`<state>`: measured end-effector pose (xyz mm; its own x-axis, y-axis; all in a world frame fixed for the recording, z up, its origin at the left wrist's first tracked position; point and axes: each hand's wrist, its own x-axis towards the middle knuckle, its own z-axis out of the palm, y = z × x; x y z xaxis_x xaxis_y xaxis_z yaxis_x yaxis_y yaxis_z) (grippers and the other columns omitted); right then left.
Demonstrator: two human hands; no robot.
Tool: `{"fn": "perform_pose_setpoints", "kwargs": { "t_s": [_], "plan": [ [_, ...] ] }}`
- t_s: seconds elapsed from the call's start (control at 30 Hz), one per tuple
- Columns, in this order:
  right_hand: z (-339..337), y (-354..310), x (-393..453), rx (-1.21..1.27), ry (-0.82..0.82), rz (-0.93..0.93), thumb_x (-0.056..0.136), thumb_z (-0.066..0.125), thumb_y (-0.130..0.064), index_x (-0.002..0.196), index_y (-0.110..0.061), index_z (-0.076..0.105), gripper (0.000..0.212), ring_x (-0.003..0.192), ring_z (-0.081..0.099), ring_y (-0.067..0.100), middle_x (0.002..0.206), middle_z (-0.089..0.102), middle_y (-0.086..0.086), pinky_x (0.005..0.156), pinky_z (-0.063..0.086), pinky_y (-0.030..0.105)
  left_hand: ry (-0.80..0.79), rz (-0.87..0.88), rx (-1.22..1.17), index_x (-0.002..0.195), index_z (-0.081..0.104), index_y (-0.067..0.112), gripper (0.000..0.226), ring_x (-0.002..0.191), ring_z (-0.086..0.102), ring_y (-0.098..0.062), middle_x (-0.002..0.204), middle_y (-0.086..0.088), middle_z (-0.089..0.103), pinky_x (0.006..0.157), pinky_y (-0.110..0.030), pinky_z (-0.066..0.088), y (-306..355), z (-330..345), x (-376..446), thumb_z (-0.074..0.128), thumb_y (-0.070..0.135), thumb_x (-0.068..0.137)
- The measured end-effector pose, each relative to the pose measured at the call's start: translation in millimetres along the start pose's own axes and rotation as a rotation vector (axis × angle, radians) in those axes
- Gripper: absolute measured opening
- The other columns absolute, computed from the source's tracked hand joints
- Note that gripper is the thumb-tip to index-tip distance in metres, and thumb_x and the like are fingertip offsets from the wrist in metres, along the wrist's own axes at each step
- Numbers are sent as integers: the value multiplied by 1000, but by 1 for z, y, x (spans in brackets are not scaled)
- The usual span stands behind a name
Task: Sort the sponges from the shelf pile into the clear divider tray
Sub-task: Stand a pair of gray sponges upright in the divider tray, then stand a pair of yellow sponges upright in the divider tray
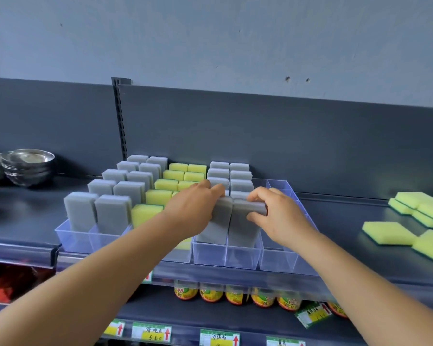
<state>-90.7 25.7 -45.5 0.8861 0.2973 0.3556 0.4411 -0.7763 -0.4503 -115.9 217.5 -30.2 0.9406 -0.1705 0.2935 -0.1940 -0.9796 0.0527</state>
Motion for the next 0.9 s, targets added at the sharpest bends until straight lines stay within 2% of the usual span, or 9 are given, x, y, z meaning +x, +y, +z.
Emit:
{"fn": "perform_pose_setpoints", "kwargs": {
  "t_s": [0.1, 0.27, 0.37, 0.43, 0.53, 0.63, 0.73, 0.9],
  "plan": [
    [2, -3, -1, -27, -8, 0, 86, 64, -29, 113, -27, 56, 28, 82, 46, 14, 101, 46, -12, 74, 38, 26, -13, -11, 80, 123, 46, 17, 39, 105, 52, -29, 113, -7, 52, 73, -39, 47, 0, 7, -1, 56, 7, 87],
    [9, -6, -6, -90, -76, 17, 90, 58, -28, 119, -25, 53, 29, 87, 50, 18, 121, 51, -4, 76, 39, 28, -61, 12, 142, 119, 51, 14, 33, 114, 48, -25, 117, -5, 55, 78, -36, 46, 1, 19, -4, 57, 10, 88],
    [9, -8, -8, -112, -91, 33, 92, 55, -29, 124, -25, 50, 32, 86, 49, 18, 127, 48, -3, 76, 38, 27, -77, 34, 164, 112, 54, 13, 23, 113, 49, -24, 117, -5, 57, 73, -31, 38, 1, 19, -6, 56, 12, 90],
    [7, -9, -8, -131, -106, 23, 92, 55, -31, 127, -25, 48, 36, 93, 50, 19, 131, 47, -3, 77, 37, 27, -76, 33, 164, 112, 54, 13, 22, 113, 50, -24, 116, -5, 59, 72, -29, 36, 1, 18, -6, 57, 16, 90],
    [4, -9, -11, -156, -133, 7, 92, 55, -37, 136, -26, 41, 48, 113, 49, 19, 139, 40, -5, 84, 39, 28, -74, 44, 159, 116, 51, 13, 31, 116, 48, -24, 120, -5, 56, 84, -31, 41, 5, 13, -6, 61, 23, 89],
    [-3, -7, -18, -181, -124, -5, 92, 53, -42, 144, -26, 31, 58, 134, 33, 16, 149, 30, -10, 97, 38, 32, -53, 88, 147, 124, 45, 13, 41, 121, 45, -24, 128, -2, 52, 93, -31, 39, 15, 10, -6, 61, 27, 89],
    [-14, 1, -27, -193, -116, 3, 93, 51, -43, 147, -24, 25, 63, 140, 23, 13, 153, 24, -12, 106, 32, 32, -8, 137, 98, 133, 41, 13, 48, 126, 43, -23, 135, -2, 49, 100, -32, 36, 32, 8, -2, 56, 28, 90],
    [-35, 36, -39, -202, -96, 46, 93, 50, -44, 148, -22, 23, 65, 142, 19, 12, 155, 22, -11, 109, 25, 28, 3, 215, 48, 144, 30, 14, 62, 134, 38, -22, 145, -1, 42, 108, -31, 31, 80, 13, 11, 51, 41, 93]
  ]
}}
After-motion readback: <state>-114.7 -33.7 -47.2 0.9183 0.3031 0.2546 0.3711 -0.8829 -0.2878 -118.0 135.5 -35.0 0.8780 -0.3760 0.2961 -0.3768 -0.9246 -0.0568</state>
